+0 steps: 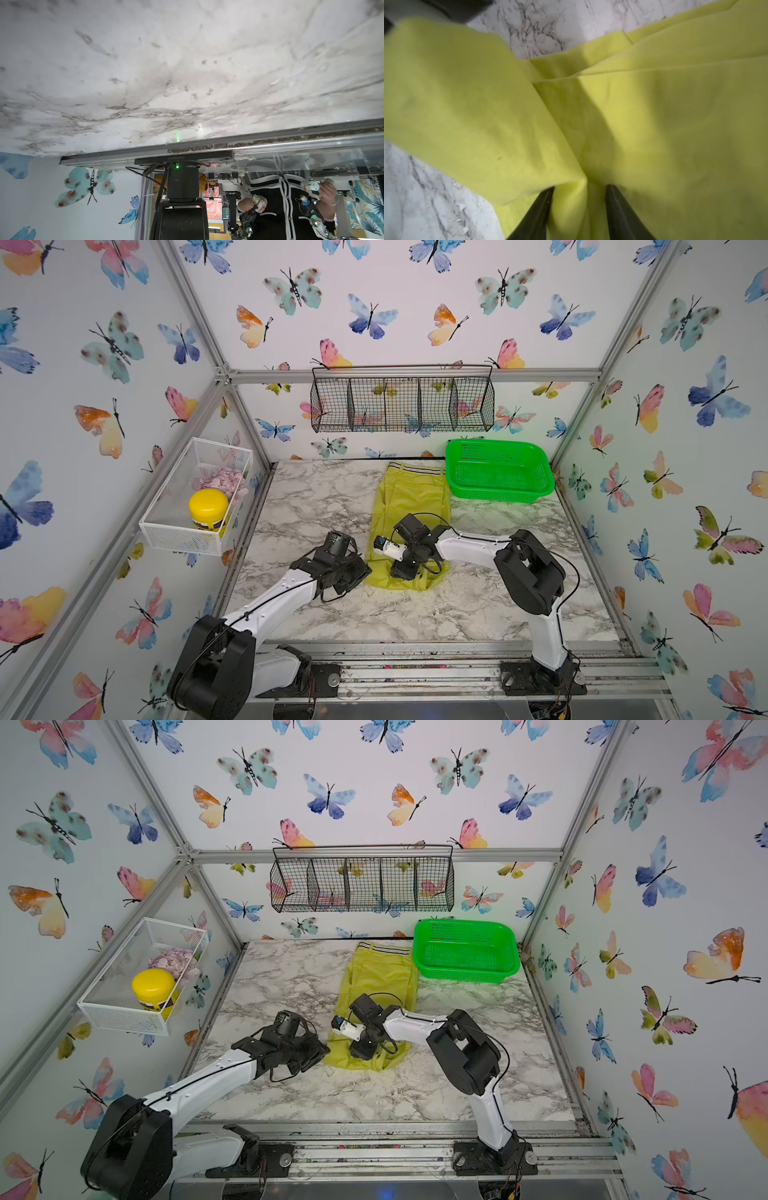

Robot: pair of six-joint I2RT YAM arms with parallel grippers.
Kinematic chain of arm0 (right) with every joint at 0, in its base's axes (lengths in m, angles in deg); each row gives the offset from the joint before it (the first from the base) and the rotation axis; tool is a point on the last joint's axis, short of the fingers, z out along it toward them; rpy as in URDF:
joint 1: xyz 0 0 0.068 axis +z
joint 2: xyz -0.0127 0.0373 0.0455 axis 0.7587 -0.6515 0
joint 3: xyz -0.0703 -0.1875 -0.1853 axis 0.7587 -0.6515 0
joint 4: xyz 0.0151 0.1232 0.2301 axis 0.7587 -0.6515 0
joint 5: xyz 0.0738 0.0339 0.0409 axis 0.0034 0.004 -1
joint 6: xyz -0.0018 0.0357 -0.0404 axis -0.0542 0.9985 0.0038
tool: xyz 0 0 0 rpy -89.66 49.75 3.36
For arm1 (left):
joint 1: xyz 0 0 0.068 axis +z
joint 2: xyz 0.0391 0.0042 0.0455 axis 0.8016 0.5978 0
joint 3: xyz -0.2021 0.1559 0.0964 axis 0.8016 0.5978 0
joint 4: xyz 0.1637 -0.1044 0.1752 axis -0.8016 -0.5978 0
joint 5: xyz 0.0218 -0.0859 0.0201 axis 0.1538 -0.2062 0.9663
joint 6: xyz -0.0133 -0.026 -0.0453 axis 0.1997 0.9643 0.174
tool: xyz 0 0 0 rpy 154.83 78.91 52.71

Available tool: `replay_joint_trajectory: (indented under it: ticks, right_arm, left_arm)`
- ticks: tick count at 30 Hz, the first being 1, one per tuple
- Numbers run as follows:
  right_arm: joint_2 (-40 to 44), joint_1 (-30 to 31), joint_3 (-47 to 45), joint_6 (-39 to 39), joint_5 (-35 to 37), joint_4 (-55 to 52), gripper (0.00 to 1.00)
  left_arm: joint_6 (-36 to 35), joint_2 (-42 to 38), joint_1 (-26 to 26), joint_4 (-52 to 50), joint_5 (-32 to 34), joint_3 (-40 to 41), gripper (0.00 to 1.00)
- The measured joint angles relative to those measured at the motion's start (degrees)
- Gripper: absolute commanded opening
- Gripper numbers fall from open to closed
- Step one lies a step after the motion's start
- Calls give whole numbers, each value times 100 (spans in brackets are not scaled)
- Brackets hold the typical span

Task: Roll up the long pants
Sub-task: Roll the long pant at the center of the board.

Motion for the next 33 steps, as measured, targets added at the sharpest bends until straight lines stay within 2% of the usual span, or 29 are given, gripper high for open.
replay_joint_trajectory:
  ticks: [8,12,16,20,24,29,33]
  right_arm:
    - [-37,-7,72,7,0,-74,48]
    - [-39,-11,85,48,13,-70,56]
    - [-35,-39,85,219,83,-57,60]
    - [52,-111,7,448,282,-50,64]
    - [485,-103,-448,625,800,35,71]
    - [1419,-157,-1088,857,1628,-66,73]
    - [2061,-258,-1353,1016,2583,-227,74]
  left_arm:
    - [-249,629,-190,87,258,-481,0]
    - [-404,1272,-308,-17,496,-879,0]
    - [-577,2210,-393,-605,870,-1635,0]
    - [-669,2651,-450,-892,1064,-2079,0]
    - [-708,2739,-533,-894,1178,-2124,0]
    - [-774,2796,-581,-935,1283,-2170,0]
    - [-811,2852,-592,-1001,1300,-2227,0]
